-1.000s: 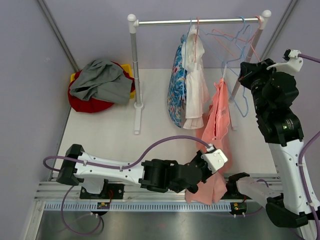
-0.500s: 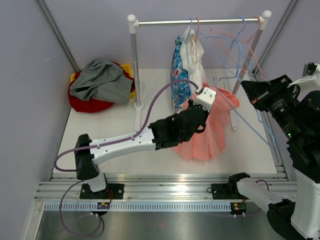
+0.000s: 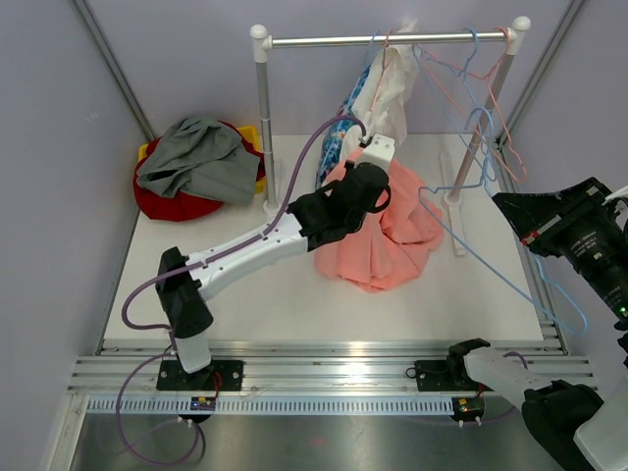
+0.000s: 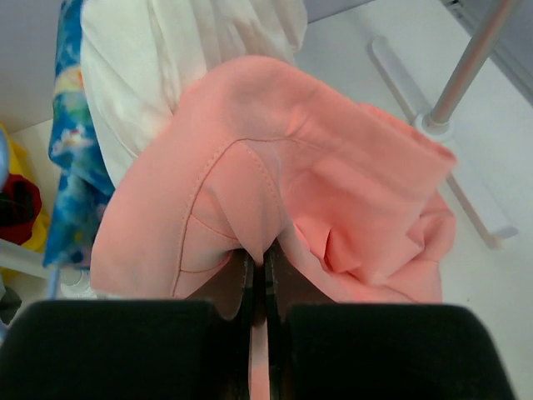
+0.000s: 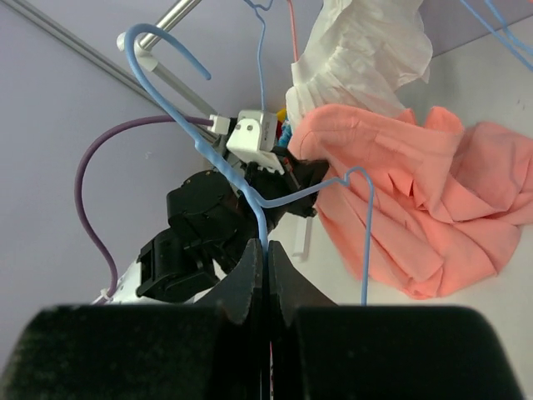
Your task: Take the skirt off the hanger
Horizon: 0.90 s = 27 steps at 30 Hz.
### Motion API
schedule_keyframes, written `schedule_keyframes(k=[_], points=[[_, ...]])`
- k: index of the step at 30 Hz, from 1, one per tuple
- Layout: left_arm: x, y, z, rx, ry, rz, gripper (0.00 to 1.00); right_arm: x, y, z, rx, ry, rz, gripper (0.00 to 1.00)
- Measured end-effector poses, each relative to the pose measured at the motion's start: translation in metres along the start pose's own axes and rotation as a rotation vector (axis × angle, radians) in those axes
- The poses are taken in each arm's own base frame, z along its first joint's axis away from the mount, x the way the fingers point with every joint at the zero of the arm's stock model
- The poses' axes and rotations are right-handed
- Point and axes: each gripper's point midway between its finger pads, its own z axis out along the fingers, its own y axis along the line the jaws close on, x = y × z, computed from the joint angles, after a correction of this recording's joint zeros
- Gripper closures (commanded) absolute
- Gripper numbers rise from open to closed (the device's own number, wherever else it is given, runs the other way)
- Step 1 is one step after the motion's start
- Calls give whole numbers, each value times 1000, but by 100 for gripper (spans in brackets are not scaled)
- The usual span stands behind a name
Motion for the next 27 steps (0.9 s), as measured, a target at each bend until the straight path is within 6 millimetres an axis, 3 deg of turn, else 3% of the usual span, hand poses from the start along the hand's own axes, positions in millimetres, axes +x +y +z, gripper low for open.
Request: schedule_keyframes(k=[5,9,13,15,19,21,27], points=[[37,8,-31,25,48,14,100,14,-21,8,70,32,-33,100],[54,-15,-99,122,30,72,100,16,-37,36,143,51,-74,100],[72,-38,-162,211,33,107,100,-1,-37,89,178,25,-118,100],[91,-31,-178,206,66,117,100,-12,-34,112,180,-5,-133,100],[138,3,-203,162,158,127,100,-26,-29,166,178,-40,-151,100],[151,18,-216,154,185,117,100,-31,-29,185,177,-53,-158,100],[151,43,-252,167,182,13,100,-46,-32,225,204,-114,-189,100]])
